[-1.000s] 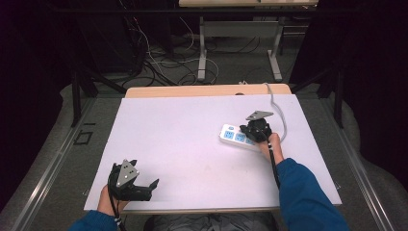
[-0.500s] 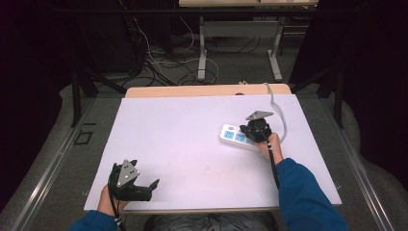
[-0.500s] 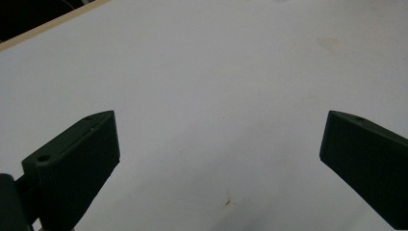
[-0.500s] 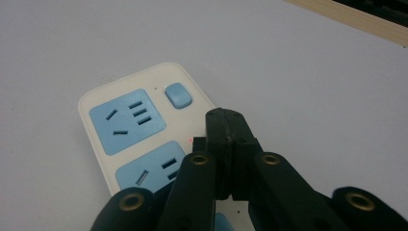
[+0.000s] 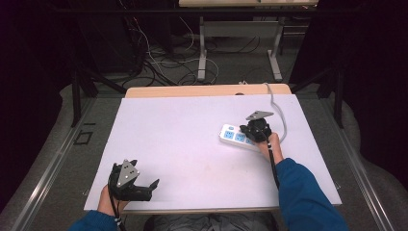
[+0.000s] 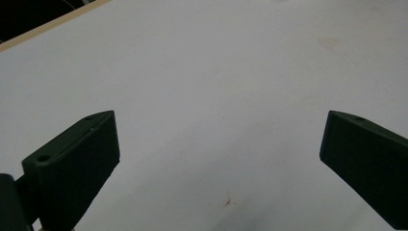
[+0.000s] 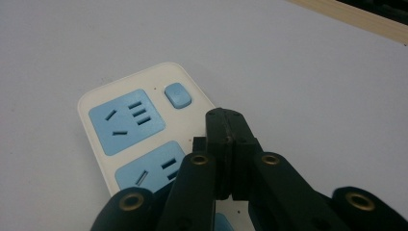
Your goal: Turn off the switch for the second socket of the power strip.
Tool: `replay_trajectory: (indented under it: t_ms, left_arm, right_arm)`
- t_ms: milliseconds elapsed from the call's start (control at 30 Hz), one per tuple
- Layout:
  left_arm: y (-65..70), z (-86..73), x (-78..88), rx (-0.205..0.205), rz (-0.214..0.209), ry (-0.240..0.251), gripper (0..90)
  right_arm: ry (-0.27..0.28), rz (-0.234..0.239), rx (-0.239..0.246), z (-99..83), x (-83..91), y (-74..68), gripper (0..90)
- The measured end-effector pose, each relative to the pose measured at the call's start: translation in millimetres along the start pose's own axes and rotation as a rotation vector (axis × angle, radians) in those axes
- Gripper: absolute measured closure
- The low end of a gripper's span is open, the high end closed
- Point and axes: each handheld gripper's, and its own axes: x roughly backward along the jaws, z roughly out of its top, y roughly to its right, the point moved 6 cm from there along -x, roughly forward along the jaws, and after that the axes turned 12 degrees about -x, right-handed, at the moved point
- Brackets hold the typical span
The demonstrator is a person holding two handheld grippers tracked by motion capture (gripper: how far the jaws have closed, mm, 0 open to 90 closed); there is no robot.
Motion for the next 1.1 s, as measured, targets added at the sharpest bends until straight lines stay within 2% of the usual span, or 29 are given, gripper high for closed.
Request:
replay_trajectory:
  t_ms: [667,867,1100]
  left_arm:
    - [-0.2,0.3,0.2,-0.003,0.003,0.001,0.1]
    - [-0.1,0.3,0.3,-0.003,0.003,0.001,0.1]
    - [-0.2,0.3,0.1,-0.004,0.004,0.001,0.1]
  right_arm:
    - [-0.001,-0.001,-0.017,-0.8,-0.3,-0.4,90.0]
    - [0.001,-0.01,0.002,-0.7,-0.6,0.6,90.0]
    - [0.006,-0.007,0.001,-0.6,-0.9,0.4,90.0]
